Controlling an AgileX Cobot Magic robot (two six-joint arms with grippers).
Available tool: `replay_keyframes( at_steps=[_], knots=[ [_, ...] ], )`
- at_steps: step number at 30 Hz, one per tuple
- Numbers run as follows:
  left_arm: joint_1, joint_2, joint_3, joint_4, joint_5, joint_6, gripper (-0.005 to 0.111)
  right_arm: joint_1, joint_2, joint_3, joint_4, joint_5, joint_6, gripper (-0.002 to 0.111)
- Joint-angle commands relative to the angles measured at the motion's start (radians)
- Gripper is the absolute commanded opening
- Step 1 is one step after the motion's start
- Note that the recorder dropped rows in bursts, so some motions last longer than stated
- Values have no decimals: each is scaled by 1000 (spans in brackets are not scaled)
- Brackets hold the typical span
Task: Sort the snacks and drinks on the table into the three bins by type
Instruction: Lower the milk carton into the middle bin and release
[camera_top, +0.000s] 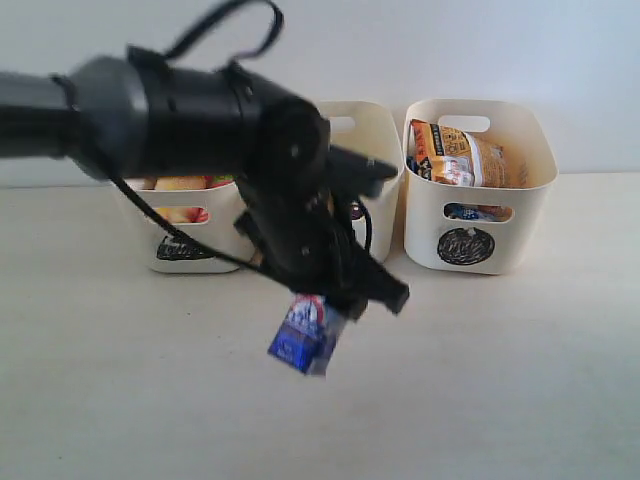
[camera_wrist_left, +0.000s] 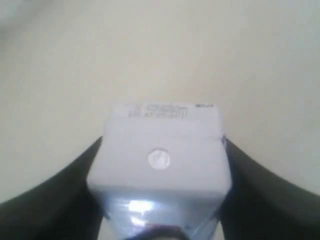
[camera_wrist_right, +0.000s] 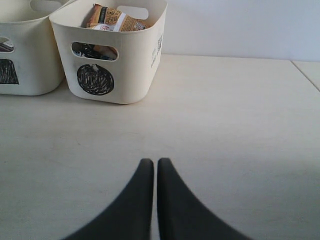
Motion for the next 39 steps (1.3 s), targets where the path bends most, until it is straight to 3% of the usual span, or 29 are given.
replay_keyframes(
  at_steps=[1,6,16,22,25,27,31,33,39],
  knots=[
    [47,-95,-100,84,-13,67,4,-7,-5,5,4,-7,0,0],
    [129,-100,-204,98,-104,117,4,-7,-5,5,4,-7,0,0],
    [248,-14,-233,96,-522,164,4,-7,-5,5,4,-7,0,0],
    [257,117,-233,96,-702,164,4,-7,-5,5,4,-7,0,0],
    [261,160,-233,96,-727,177,4,-7,-5,5,4,-4,0,0],
    [262,174,-233,96,-725,177,18,-7,-5,5,4,-4,0,0],
    [267,179,-233,96,-729,177,67,-7,-5,5,4,-4,0,0],
    [267,177,-233,96,-731,177,82,-7,-5,5,4,-4,0,0],
    [267,151,-233,96,-681,177,81,-7,-5,5,4,-4,0,0]
  ],
)
